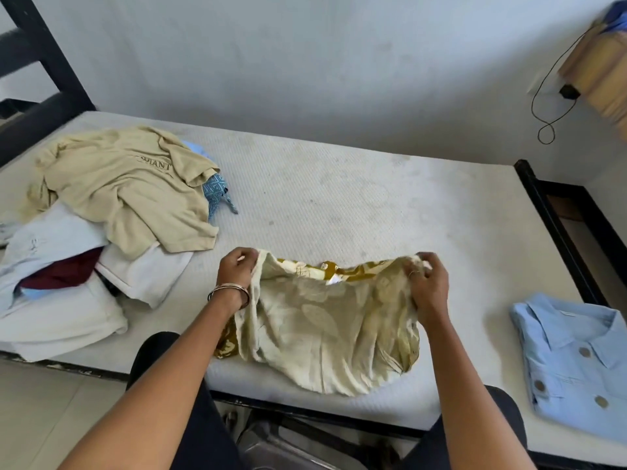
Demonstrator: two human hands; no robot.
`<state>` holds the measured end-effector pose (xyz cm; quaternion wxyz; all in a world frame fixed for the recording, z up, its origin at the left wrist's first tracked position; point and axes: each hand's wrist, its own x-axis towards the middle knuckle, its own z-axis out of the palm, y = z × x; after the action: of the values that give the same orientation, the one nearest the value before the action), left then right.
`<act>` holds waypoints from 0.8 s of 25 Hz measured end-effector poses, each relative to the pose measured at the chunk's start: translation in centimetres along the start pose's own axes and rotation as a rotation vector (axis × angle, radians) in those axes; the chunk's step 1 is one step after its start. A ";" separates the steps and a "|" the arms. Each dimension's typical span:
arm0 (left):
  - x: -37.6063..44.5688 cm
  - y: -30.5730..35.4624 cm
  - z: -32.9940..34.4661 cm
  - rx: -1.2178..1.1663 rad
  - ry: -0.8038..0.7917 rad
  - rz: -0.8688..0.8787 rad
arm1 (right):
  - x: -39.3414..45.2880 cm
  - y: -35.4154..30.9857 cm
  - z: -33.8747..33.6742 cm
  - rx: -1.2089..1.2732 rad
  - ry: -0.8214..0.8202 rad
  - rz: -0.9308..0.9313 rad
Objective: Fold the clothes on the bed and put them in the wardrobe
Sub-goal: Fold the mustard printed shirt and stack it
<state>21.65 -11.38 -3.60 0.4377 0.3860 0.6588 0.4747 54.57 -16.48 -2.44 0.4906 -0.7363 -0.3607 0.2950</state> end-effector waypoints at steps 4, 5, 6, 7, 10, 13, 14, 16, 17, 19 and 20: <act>-3.1 -2.6 0.7 0.448 -0.307 0.284 | -4.2 0.8 3.0 -0.422 -0.101 -0.318; -4.1 -4.4 1.0 0.688 -0.463 0.320 | -5.4 2.2 3.8 -0.672 -0.358 -0.347; -5.4 -6.5 1.5 0.930 -0.624 0.321 | -6.4 4.2 4.5 -0.879 -0.591 -0.339; -6.7 -8.5 1.9 1.130 -0.755 0.298 | -7.5 5.9 4.9 -1.010 -0.760 -0.312; -10.1 -12.4 2.6 1.249 -0.813 0.202 | -9.1 9.3 5.3 -0.933 -0.816 -0.249; -11.3 -12.2 2.9 1.106 -0.516 0.235 | -9.3 9.2 4.9 -0.726 -0.520 -0.227; -11.2 -11.8 2.9 1.057 -0.380 0.230 | -9.0 9.2 4.8 -0.673 -0.378 -0.209; -10.8 -10.9 3.1 0.957 -0.143 0.151 | -8.5 9.5 4.6 -0.646 -0.225 -0.156; -10.6 -10.5 3.3 0.912 -0.068 0.088 | -8.3 9.6 4.7 -0.666 -0.242 -0.118; -10.2 -10.0 3.5 0.823 0.013 -0.047 | -8.3 10.4 4.9 -0.764 -0.386 -0.072; -10.0 -10.0 3.6 0.776 0.022 -0.102 | -8.5 10.7 5.1 -0.801 -0.451 -0.061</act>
<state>27.30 -22.11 -11.76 0.2751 0.4846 0.8123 0.1719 48.32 -23.67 -13.46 0.0851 -0.7744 -0.5655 0.2707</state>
